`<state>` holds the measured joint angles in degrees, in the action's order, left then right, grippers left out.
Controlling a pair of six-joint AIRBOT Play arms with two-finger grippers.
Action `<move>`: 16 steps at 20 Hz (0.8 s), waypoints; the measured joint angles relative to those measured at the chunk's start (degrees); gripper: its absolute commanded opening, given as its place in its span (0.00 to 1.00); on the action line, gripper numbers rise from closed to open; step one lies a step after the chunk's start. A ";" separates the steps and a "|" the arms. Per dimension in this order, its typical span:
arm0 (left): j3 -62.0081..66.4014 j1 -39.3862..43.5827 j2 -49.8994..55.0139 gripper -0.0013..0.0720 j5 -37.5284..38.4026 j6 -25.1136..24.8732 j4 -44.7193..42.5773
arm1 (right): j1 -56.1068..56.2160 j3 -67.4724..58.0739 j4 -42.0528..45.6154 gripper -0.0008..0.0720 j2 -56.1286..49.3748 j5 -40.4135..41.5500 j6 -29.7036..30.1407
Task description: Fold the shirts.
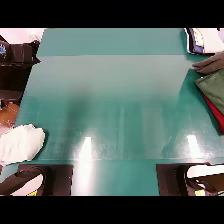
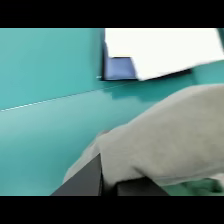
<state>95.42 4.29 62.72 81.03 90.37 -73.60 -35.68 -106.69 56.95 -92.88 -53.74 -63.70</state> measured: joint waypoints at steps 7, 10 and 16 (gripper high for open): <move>0.00 0.00 0.00 0.06 0.00 1.05 0.55 | -2.69 -0.07 3.67 0.03 4.46 -4.02 1.18; 0.00 0.00 0.00 0.06 0.35 1.05 0.57 | -2.99 -0.07 12.70 0.03 7.15 -6.58 -3.96; 0.00 0.00 0.00 0.06 1.60 -0.26 0.59 | -3.10 1.14 32.85 0.03 9.38 -16.26 -15.47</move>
<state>95.42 4.29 62.72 82.63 90.11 -73.01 -38.79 -105.56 89.80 -83.50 -70.00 -79.18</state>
